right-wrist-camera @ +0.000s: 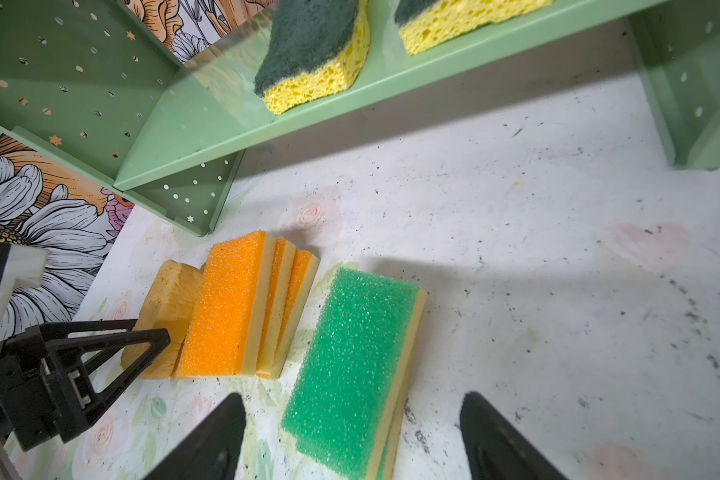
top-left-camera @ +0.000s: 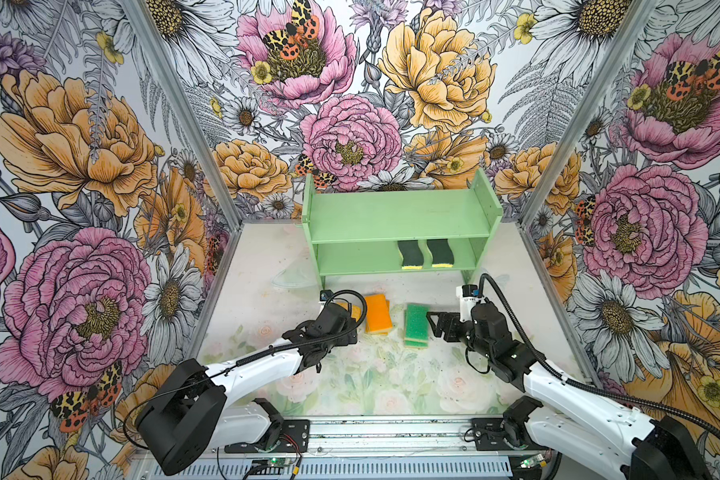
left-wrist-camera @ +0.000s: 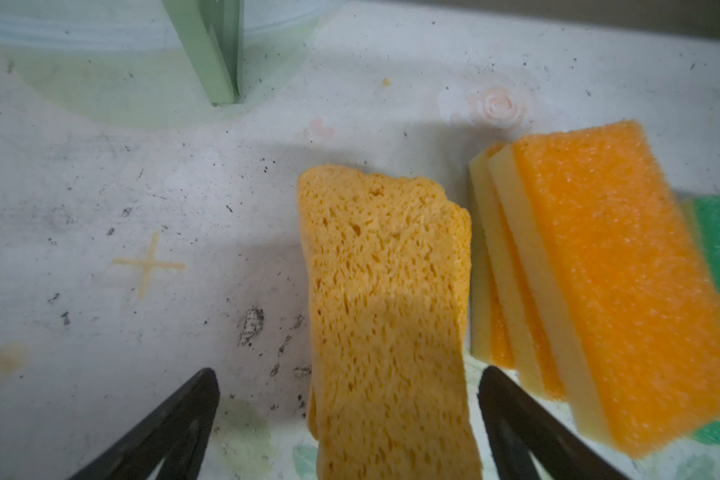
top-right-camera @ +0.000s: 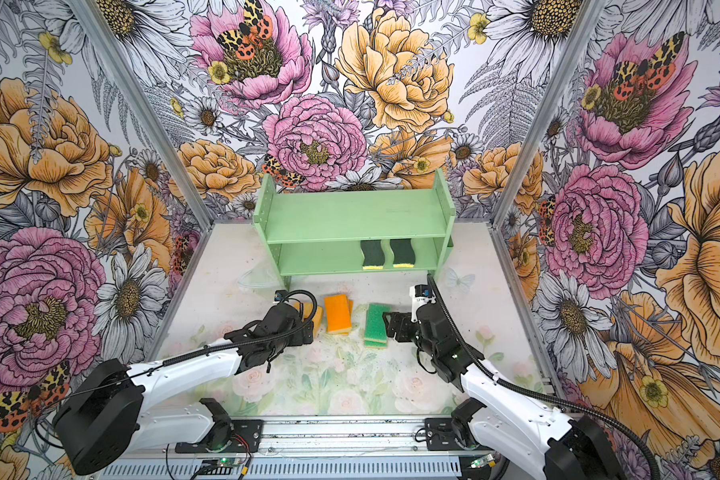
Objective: Place and organize the cleaning sponges onto the shelf
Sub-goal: 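Lower the left gripper onto the yellow cellulose sponge and close on it, then lift the yellow sponge with the left gripper and carry it toward the shelf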
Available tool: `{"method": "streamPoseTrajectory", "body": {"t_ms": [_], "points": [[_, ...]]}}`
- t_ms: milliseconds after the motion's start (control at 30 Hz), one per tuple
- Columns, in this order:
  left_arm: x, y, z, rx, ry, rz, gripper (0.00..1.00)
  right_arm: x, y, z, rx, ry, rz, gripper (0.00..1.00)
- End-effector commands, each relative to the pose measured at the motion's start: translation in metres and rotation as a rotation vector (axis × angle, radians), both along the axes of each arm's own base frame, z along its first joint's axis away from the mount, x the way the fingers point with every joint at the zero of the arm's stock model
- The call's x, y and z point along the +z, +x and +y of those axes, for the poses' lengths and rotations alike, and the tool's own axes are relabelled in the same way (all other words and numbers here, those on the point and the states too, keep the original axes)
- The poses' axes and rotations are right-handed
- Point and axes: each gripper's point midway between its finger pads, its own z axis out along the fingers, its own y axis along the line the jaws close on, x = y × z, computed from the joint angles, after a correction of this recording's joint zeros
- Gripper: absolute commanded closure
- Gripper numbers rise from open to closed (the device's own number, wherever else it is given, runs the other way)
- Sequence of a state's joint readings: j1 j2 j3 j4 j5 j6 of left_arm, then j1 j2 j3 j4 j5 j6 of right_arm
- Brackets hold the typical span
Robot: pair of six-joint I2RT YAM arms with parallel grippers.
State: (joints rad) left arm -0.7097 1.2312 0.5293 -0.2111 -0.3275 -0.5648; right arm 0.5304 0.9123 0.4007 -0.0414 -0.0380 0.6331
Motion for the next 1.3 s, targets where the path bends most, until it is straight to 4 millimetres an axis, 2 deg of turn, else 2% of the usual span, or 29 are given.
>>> {"method": "streamPoseTrajectory", "body": {"t_ms": [0, 167, 433, 833, 1267], "points": [[0.007, 0.005, 0.001, 0.003, -0.004, -0.06, 0.03, 0.011, 0.006, 0.0, -0.015, 0.023, -0.026, 0.17], [0.004, 0.004, -0.001, -0.004, 0.004, -0.048, 0.09, 0.011, 0.006, 0.0, -0.017, 0.022, -0.027, 0.17], [0.001, 0.002, -0.008, -0.01, 0.025, -0.05, 0.12, 0.012, 0.006, -0.001, -0.02, 0.026, -0.028, 0.17], [-0.003, 0.005, -0.017, -0.024, 0.054, -0.042, 0.3, 0.012, 0.005, -0.002, -0.022, 0.024, -0.027, 0.17], [0.004, 0.002, -0.015, -0.02, 0.059, -0.067, 0.43, 0.012, 0.004, -0.003, -0.026, 0.03, -0.03, 0.17]]}}
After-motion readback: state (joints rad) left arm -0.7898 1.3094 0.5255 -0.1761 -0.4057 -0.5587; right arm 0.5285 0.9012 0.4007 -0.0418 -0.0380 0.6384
